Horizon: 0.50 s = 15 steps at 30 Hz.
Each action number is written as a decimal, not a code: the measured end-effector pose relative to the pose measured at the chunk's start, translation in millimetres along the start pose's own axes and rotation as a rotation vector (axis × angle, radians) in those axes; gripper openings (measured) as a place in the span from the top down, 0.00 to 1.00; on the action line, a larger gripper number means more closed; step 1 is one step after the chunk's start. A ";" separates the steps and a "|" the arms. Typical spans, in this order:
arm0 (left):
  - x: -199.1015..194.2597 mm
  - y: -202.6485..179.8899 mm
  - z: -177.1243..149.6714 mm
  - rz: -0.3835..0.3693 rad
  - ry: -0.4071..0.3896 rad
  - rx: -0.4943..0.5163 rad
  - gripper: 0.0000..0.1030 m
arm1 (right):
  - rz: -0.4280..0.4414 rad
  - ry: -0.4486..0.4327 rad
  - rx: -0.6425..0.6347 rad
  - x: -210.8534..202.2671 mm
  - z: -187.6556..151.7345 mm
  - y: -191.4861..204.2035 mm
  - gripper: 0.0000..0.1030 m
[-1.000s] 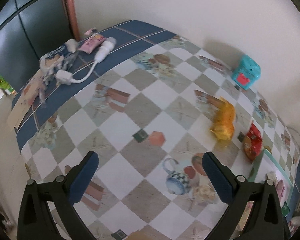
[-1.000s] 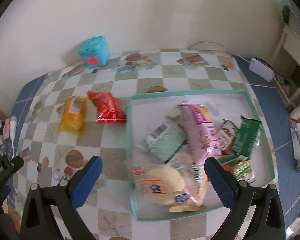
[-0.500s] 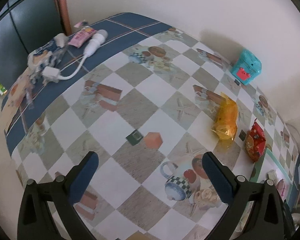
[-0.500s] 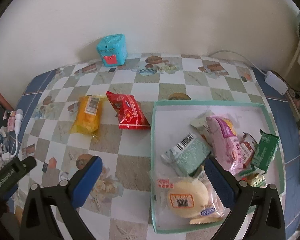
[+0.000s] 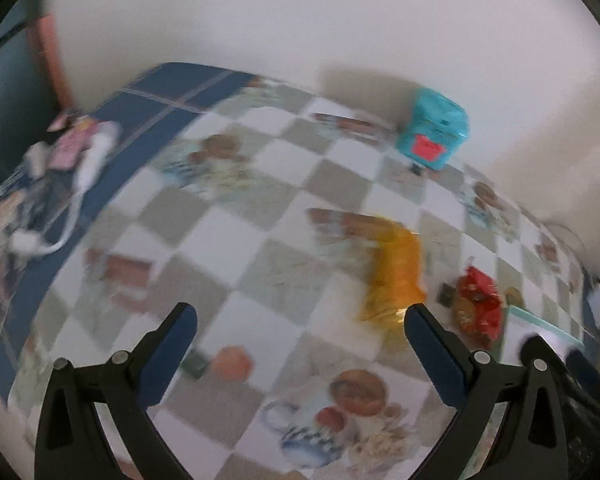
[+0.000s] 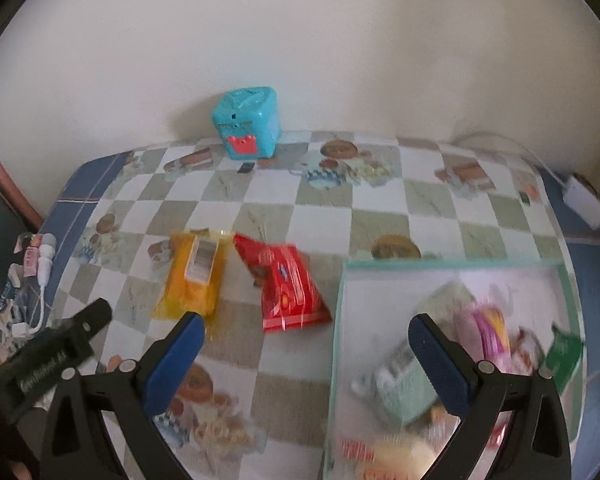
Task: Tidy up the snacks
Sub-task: 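Grasp the yellow bread bag with the left gripper while right grasps the red pack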
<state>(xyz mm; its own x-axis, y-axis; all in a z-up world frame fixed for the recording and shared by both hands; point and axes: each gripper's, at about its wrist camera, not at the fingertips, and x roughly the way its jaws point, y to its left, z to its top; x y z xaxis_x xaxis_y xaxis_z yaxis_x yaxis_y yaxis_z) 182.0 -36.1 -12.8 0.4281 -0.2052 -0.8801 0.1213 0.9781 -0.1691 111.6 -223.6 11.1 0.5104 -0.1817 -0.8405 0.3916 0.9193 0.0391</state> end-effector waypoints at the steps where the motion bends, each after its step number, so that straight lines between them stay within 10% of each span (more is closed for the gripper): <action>1: 6.5 -5.6 4.7 -0.026 0.023 0.017 0.00 | 0.013 0.011 -0.011 5.1 4.7 0.7 0.00; 15: 77.4 -31.0 32.6 -0.199 0.183 0.024 0.09 | 0.121 0.119 -0.117 56.6 33.6 2.1 0.32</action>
<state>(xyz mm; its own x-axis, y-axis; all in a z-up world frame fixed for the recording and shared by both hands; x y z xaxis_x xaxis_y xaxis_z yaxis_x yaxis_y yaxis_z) 240.5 -83.4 -61.2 0.2246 -0.3815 -0.8967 0.2084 0.9177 -0.3382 167.0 -243.6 -18.2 0.4513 -0.0316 -0.8918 0.2378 0.9675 0.0860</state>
